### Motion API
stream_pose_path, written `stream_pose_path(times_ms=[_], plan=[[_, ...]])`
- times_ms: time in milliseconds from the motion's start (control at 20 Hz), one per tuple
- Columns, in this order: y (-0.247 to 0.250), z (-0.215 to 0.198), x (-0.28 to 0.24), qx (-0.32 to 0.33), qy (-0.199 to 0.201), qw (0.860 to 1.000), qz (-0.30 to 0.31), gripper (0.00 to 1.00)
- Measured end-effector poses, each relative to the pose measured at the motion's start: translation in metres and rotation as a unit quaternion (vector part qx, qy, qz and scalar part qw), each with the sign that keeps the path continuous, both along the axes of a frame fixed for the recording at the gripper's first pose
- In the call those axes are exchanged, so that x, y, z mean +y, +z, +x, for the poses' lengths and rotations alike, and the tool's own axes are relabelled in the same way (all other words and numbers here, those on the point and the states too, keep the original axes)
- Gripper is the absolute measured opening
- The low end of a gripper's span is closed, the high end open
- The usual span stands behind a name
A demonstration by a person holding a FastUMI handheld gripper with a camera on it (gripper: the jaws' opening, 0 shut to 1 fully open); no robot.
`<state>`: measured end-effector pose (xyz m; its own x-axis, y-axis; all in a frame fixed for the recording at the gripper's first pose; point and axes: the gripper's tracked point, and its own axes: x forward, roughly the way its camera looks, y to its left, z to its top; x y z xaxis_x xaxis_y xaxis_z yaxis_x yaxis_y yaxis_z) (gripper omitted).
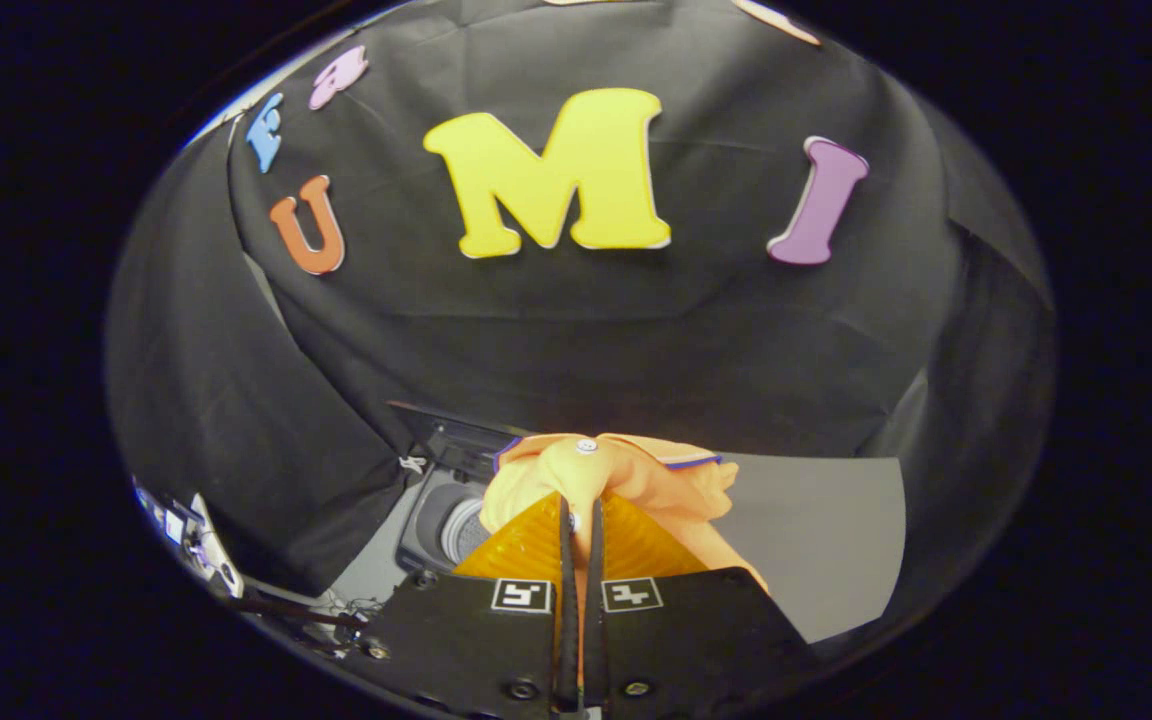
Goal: Put the clothes into the washing machine and then close the washing machine lid.
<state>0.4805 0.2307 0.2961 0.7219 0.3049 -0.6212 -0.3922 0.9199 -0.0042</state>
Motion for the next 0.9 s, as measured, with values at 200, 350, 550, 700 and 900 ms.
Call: stream_pose_path(times_ms=[200, 350, 550, 700, 900], plan=[[0.016, -0.006, 0.046, -0.015, 0.037, 0.999, -0.009, 0.06], [0.02, -0.009, 0.078, -0.017, 0.059, 0.998, -0.005, 0.06], [0.013, -0.012, 0.11, -0.01, 0.079, 0.997, -0.004, 0.06], [-0.003, -0.014, 0.127, 0.004, 0.087, 0.996, -0.003, 0.05], [-0.031, -0.01, 0.141, 0.017, 0.095, 0.995, -0.014, 0.05]])
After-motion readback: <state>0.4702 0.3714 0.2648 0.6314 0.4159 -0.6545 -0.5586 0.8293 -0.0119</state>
